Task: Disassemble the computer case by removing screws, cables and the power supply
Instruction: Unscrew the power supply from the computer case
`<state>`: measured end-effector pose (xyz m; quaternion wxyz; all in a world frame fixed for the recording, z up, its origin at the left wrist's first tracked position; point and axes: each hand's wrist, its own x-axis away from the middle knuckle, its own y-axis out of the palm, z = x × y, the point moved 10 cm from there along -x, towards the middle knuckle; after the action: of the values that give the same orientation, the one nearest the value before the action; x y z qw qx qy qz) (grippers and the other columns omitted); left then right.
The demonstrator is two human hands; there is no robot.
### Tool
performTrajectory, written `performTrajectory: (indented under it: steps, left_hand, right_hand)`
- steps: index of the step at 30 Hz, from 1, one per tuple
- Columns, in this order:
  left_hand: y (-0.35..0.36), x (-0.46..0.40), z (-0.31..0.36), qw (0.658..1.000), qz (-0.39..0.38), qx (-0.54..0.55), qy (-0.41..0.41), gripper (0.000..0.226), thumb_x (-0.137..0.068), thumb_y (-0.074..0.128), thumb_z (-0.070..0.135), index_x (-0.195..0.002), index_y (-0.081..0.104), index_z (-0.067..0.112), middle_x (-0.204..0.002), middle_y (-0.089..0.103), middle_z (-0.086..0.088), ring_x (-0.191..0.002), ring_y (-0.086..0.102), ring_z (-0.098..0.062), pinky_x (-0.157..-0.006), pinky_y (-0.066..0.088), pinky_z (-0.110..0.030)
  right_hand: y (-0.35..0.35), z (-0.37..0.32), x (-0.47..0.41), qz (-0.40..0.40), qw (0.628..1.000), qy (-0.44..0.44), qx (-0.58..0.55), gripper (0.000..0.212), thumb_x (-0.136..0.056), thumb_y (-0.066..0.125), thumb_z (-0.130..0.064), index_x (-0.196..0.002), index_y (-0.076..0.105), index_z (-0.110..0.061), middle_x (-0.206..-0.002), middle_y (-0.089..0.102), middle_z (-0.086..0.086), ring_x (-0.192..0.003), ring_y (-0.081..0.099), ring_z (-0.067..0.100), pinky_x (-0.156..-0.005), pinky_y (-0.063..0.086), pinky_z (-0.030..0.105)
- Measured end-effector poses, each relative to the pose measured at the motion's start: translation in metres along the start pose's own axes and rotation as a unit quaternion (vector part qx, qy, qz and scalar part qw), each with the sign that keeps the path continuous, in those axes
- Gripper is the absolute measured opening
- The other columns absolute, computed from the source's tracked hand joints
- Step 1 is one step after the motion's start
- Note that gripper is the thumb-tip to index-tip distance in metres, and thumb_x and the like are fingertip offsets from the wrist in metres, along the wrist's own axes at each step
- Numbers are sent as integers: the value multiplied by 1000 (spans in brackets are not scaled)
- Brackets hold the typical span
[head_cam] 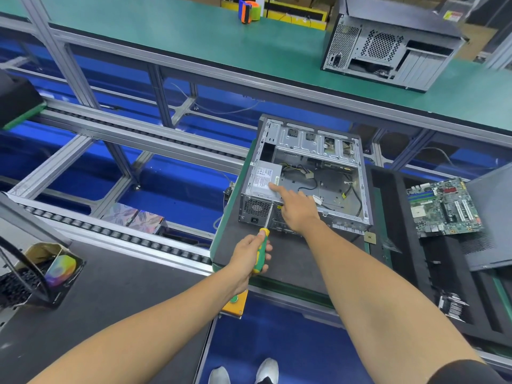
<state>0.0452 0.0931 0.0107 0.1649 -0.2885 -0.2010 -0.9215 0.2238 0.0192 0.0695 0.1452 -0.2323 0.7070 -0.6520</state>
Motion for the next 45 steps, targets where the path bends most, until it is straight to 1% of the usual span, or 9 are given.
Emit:
performTrajectory:
  steps: [7,12,17,22,25,31,36,40,45]
  left_hand:
    - [9,-1,-8,998,-26,16,-51,52,-109,40,48,-106,77,11,-85,62,1,-62,52,-10,-49,46,-24]
    - [3,-3,-4,999,19,15,-37,43,-101,58,51,-110,60,10,-83,47,-4,-59,45,-12,-43,36,-23]
    - [-3,-5,0,1000,15,5,6,33,-95,73,36,-102,52,11,-80,60,-7,-60,56,-12,-45,43,-24]
    - [0,-5,-5,1000,-3,8,-11,42,-106,50,47,-106,73,12,-81,73,4,-64,59,-9,-51,48,-24]
    - [1,-7,-5,1000,4,9,-18,46,-107,45,47,-103,74,11,-75,69,4,-56,50,-8,-45,39,-22]
    - [-5,-9,2,999,28,-22,39,33,-95,74,32,-99,48,12,-94,53,-11,-57,53,-10,-44,39,-23]
    - [-7,-11,-1,999,-3,-30,37,36,-101,61,45,-105,67,10,-84,72,-1,-67,64,-9,-56,55,-27]
    - [-10,-11,-5,999,12,-49,19,44,-106,45,52,-108,74,20,-83,74,8,-67,57,-10,-53,51,-25]
    - [-10,-10,0,997,26,-59,33,36,-100,59,52,-113,59,18,-97,61,-4,-63,53,-10,-46,41,-23]
  right_hand:
    - [0,0,0,1,1000,1,-5,72,-100,46,-15,-156,14,-48,-120,61,3,-112,50,29,-96,37,45]
    - [-1,0,1,8,1000,-3,-10,72,-99,45,-13,-156,16,-48,-112,61,2,-108,50,29,-93,36,45]
    - [-1,0,1,8,1000,-3,-14,72,-99,45,-12,-155,17,-48,-113,62,2,-107,50,29,-94,36,45]
    - [-1,0,1,9,1000,-3,-14,71,-99,45,-13,-155,17,-48,-114,62,2,-108,50,28,-93,37,45]
    - [-2,0,1,11,1000,-3,-16,72,-99,44,-12,-155,17,-48,-112,62,2,-106,50,27,-93,37,45]
    - [-1,0,1,7,1000,-1,-12,72,-99,44,-13,-154,16,-49,-113,62,2,-107,49,28,-92,37,45]
    - [-1,0,1,8,1000,-2,-7,72,-100,44,-13,-155,15,-49,-114,63,2,-107,50,28,-91,37,44]
    - [-1,1,1,9,1000,-2,-12,72,-100,45,-13,-155,16,-49,-116,62,1,-110,50,28,-95,36,45]
    - [-1,0,1,12,1000,-5,-14,72,-99,45,-14,-155,17,-48,-114,62,2,-111,50,29,-98,35,46]
